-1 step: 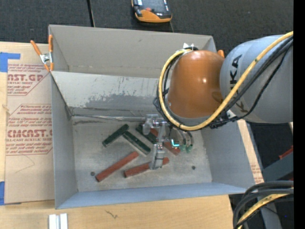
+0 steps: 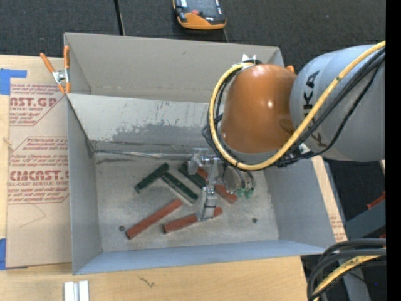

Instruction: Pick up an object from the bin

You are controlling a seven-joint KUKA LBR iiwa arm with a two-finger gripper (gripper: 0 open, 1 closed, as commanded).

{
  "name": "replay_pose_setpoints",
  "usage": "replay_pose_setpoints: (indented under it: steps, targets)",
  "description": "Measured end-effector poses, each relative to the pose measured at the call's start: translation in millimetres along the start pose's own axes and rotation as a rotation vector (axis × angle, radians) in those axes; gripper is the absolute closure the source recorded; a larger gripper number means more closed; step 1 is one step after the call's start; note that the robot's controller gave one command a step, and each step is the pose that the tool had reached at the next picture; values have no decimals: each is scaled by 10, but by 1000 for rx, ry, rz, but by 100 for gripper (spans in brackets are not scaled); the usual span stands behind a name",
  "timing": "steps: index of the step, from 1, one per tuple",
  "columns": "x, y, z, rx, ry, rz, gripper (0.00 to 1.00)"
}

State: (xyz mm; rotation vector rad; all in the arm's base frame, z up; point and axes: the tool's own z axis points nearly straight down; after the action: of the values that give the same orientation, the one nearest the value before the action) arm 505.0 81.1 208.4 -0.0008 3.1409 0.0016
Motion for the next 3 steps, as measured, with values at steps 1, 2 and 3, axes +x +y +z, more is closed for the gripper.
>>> replay_pose_setpoints:
  steps: [1, 2, 3]
  targets:
    - [-47, 104, 473, 1, -4, -116, 0]
    - [-85, 281, 564, 0, 3, -384, 0]
    - [-154, 300, 1038, -1, -2, -376, 0]
